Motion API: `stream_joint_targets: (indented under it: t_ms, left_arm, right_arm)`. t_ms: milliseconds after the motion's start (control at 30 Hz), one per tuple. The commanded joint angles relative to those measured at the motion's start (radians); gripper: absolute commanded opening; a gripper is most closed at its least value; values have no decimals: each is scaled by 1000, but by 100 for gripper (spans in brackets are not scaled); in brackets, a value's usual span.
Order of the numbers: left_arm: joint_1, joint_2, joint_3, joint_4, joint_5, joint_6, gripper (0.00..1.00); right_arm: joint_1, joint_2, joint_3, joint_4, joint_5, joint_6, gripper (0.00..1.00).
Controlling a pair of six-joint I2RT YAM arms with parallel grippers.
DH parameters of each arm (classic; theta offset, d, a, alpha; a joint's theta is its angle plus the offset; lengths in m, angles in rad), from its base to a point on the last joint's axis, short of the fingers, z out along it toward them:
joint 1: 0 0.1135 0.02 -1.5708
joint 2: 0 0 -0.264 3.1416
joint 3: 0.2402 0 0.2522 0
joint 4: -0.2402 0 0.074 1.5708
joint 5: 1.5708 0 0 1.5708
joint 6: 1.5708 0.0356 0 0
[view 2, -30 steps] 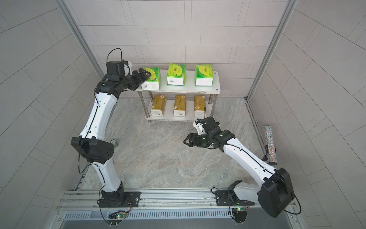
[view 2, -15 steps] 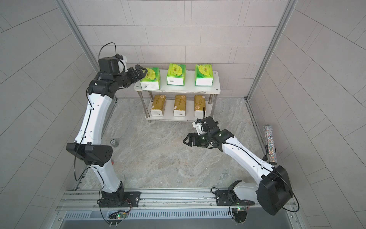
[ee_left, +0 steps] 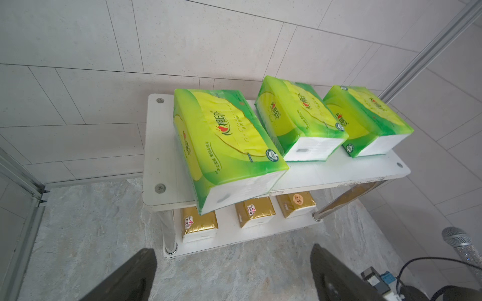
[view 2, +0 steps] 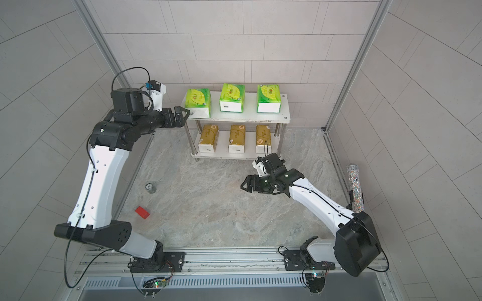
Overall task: Place the tissue boxes on the shelf by color
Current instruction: Place a box of tissues on the shelf.
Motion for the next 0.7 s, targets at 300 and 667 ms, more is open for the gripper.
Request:
stream_joint_targets:
  t_ms: [300, 667]
  left_arm:
    - [-112, 62, -40, 0, -258, 232, 94]
    - [-111, 125, -31, 87, -290, 222, 82]
  right_arm:
    - [9, 13, 25, 17, 13, 1, 79]
    - [9, 19, 8, 28, 9, 4, 78]
